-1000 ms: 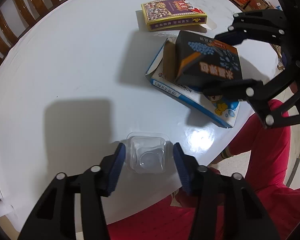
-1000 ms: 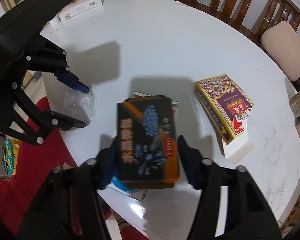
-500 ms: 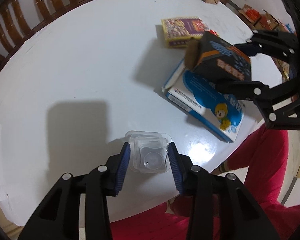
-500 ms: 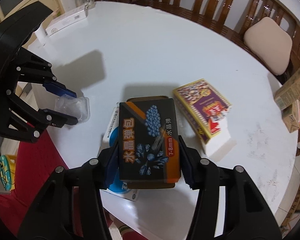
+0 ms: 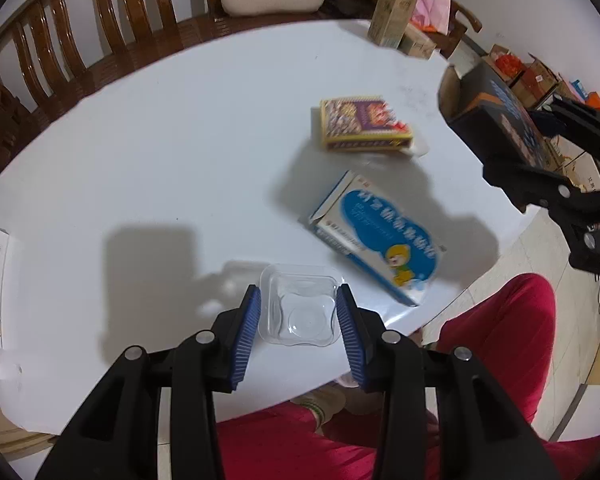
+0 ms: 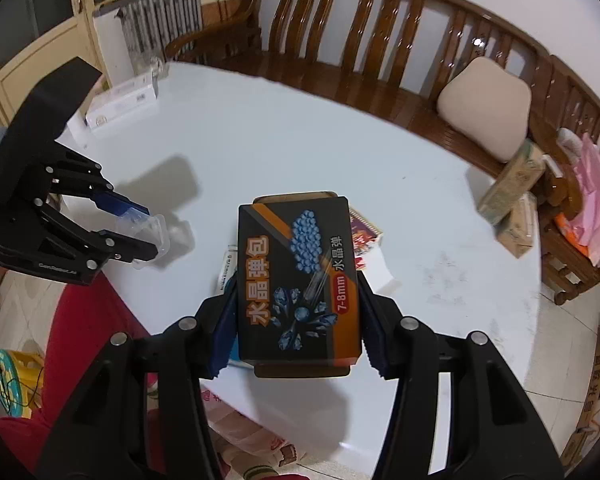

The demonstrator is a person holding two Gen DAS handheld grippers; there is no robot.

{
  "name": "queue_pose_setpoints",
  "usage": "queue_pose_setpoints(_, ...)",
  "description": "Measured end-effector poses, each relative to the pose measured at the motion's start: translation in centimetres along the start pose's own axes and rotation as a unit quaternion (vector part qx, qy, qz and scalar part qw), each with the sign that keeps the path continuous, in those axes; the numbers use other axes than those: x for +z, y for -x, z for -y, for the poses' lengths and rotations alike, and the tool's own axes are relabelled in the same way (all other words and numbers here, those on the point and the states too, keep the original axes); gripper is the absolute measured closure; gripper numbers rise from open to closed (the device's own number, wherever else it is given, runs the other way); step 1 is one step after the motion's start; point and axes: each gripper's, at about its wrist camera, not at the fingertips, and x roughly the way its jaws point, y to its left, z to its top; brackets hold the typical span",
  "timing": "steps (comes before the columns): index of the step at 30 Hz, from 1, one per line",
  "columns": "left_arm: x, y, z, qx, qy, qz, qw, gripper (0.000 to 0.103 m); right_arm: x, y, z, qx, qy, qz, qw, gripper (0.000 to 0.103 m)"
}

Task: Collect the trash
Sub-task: 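Carry the clear tray and black box down over the plastic bag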

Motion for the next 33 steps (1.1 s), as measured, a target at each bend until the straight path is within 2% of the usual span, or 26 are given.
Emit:
queue_pose_setpoints(8,-1.1,3.4,4.0,-0.003,-0.006,0.036,0.9993,0.064,-1.8,7.2,-0.9,-0.021,-0.015,0.055,0.998,0.051)
queue_pose_setpoints(10,-1.4,4.2,4.8,-0.006,-0.007,0.041,0.9991,0.064,-2.2,8.4,-1.1,-0.012,-0.020,0.064,0.998,0.051)
queue_pose_setpoints(14,-1.8,4.7,6.7,-0.004,-0.018,0.048,0.9987,0.064,-3.8,10.7,-1.9,-0.027,-0.016,0.073,0.997,0.051)
queue_pose_setpoints(25,-4.9,4.1,11.5,-0.026,-0.037,0.043,0.9981,0.064,-9.1,14.6,-4.4,-0.045,-0.015,0.080,0.996,0.051)
queue_pose_setpoints(33,-7.3,3.5,13.6,-0.036,-0.045,0.041,0.9975,0.064,-12.1,15.2,-6.2,-0.048,-0.015,0.072,0.996,0.051)
